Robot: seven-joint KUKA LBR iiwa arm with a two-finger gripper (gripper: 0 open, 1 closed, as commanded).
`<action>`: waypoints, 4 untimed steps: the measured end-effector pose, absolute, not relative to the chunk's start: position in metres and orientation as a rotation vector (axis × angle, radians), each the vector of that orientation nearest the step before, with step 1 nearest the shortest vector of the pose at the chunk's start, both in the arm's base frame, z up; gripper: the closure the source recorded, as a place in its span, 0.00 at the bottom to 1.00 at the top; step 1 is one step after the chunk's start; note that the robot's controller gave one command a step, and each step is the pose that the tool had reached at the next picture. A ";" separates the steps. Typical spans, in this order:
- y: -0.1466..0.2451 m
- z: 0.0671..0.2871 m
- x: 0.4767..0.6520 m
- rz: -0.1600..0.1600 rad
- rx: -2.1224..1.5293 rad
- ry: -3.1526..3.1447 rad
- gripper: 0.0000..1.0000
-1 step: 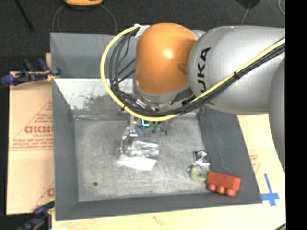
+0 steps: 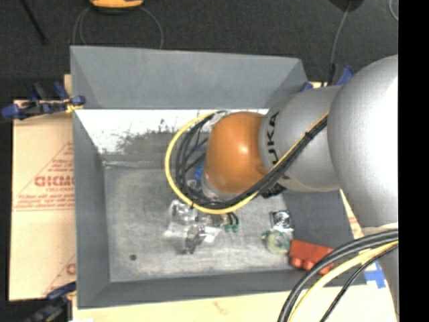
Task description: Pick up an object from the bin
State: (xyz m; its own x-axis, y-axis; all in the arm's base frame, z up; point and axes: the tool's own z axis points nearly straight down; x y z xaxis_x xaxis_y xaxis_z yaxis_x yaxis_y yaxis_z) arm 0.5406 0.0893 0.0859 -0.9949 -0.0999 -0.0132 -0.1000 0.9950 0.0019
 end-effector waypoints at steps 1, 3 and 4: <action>0.063 0.101 0.528 0.001 0.057 3.142 0.00; 0.074 0.073 0.528 0.007 0.055 3.122 0.00; 0.074 0.076 0.531 0.005 0.057 3.131 0.00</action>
Offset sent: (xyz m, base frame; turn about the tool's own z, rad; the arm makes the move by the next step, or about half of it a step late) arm -0.0133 -0.0255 0.0141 0.1375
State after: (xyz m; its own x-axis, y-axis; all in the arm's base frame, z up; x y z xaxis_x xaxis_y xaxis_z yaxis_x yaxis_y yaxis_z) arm 0.5313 0.0738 0.0761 -0.9993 0.0361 -0.0102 0.0361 0.9993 0.0036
